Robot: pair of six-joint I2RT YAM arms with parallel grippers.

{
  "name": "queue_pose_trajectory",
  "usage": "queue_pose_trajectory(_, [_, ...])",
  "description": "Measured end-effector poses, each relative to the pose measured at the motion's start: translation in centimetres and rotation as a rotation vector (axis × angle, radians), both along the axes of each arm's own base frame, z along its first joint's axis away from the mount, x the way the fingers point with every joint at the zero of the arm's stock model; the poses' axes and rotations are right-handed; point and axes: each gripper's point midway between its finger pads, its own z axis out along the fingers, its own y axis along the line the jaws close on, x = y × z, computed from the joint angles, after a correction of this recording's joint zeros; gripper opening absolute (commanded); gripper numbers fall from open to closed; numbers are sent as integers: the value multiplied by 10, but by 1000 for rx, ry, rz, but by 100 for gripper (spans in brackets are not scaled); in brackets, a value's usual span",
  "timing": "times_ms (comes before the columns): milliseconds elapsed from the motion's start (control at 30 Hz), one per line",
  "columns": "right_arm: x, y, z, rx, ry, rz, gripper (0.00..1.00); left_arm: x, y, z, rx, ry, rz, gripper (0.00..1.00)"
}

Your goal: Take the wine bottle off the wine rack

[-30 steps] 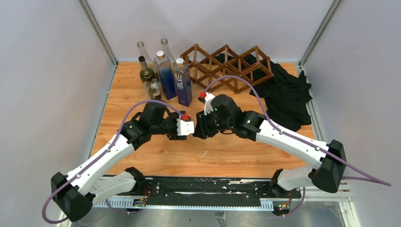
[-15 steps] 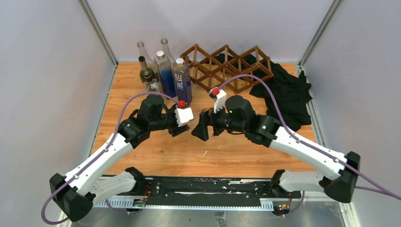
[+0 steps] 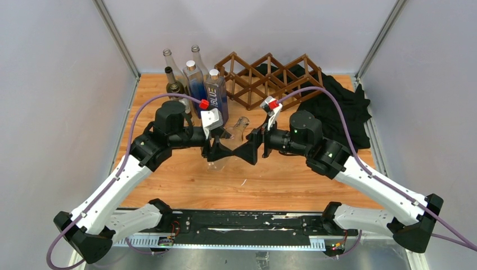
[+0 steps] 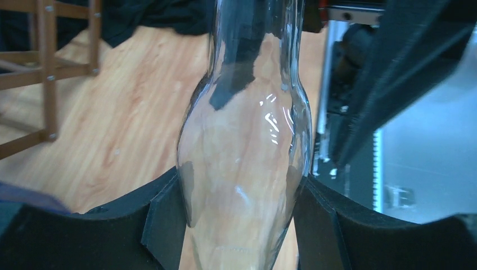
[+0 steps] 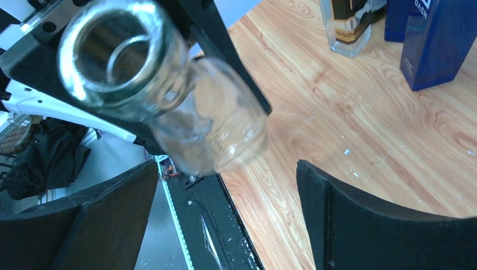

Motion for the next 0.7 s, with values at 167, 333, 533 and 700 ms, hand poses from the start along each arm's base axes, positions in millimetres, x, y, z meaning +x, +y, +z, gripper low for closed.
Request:
queue_pose_trajectory(167, [-2, 6, 21, 71, -40, 58, 87, -26, -6, 5, -45, 109, -102, 0])
queue_pose_trajectory(333, [-10, 18, 45, 140, -82, 147, 72, -43, -7, 5, -59, 185, -165, 0])
queue_pose_trajectory(533, [-13, 29, 61, 178, -117, 209, 12, -52, -7, 7, -71, 241, -191, 0])
queue_pose_trajectory(700, [-10, 31, 59, 168, -133, 214, 0, -54, -5, 1, -55, 301, -173, 91])
